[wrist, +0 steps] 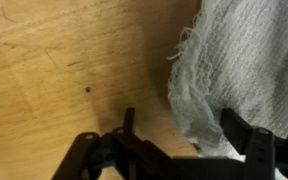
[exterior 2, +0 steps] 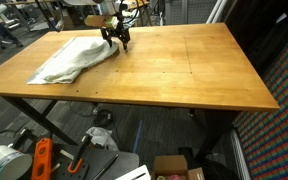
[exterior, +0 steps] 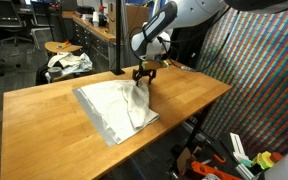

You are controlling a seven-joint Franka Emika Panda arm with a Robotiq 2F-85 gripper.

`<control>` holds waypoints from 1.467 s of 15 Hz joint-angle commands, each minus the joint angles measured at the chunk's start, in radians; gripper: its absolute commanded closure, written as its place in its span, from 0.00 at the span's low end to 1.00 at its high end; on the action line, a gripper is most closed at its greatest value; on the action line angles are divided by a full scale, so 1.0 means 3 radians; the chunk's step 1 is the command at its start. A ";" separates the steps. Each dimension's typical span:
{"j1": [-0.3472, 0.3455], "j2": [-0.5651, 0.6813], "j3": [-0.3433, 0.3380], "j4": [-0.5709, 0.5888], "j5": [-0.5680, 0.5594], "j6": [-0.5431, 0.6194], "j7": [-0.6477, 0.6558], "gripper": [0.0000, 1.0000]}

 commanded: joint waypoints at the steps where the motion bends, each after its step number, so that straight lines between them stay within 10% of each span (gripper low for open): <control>1: -0.0042 -0.0134 0.0075 -0.0163 0.0019 0.0118 -0.0156 0.42; 8: -0.0030 -0.0160 0.0057 -0.0111 0.0013 0.0140 -0.0104 0.96; 22: 0.0039 -0.0589 0.0139 -0.0347 0.0042 -0.0042 -0.0057 0.97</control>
